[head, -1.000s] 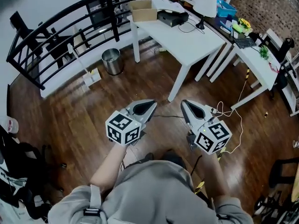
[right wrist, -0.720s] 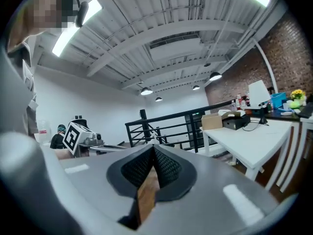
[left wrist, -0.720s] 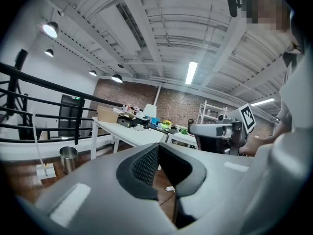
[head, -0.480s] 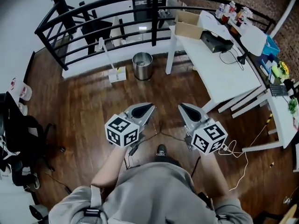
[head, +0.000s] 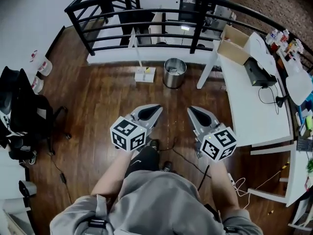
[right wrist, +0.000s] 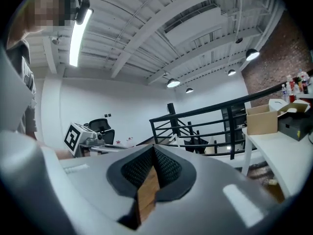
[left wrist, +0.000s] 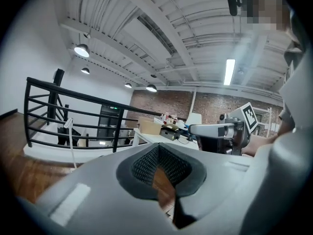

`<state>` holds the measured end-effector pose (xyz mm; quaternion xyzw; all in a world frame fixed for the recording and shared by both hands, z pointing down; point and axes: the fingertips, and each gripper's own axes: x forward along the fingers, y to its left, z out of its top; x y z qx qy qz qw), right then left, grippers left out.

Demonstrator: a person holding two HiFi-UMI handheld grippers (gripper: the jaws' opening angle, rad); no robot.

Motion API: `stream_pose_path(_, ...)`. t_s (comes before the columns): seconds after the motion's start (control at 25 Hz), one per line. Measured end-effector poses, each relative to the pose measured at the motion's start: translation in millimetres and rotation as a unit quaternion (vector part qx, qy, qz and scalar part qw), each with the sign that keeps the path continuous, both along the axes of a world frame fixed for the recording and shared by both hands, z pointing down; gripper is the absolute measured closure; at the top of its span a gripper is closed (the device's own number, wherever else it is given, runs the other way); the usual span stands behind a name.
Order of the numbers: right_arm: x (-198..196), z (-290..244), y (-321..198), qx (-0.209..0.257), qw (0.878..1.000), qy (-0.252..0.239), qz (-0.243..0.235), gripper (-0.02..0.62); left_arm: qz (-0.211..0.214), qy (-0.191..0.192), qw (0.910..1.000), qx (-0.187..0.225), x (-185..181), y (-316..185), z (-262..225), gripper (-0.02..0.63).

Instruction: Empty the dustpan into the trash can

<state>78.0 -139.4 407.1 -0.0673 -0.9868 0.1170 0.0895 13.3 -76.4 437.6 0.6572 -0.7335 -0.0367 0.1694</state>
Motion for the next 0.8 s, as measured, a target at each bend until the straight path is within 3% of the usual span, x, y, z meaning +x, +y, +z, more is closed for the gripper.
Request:
stream_pose_path(0.24, -81.9, 13.2, -26.7, 0.003, 1.0, 0.008, -0.017, 0.595, -0.035, -0.006, 0.9993, 0.011, -89.2, -29.6, 12.9, 0.601)
stream_pose_path(0.6, -260.1, 11.7, -71.9, 0.014, 0.999, 0.03, 0.004, 0.595, -0.042, -0.022, 0.9986, 0.022, -266.8, -70.5, 18.0, 0.601)
stream_pose_path(0.8, -319.9, 9.8, -79.5, 0.016, 0.999, 0.031, 0.006, 0.595, -0.059, -0.028, 0.9976, 0.022, -333.6, -86.2, 28.5, 0.601)
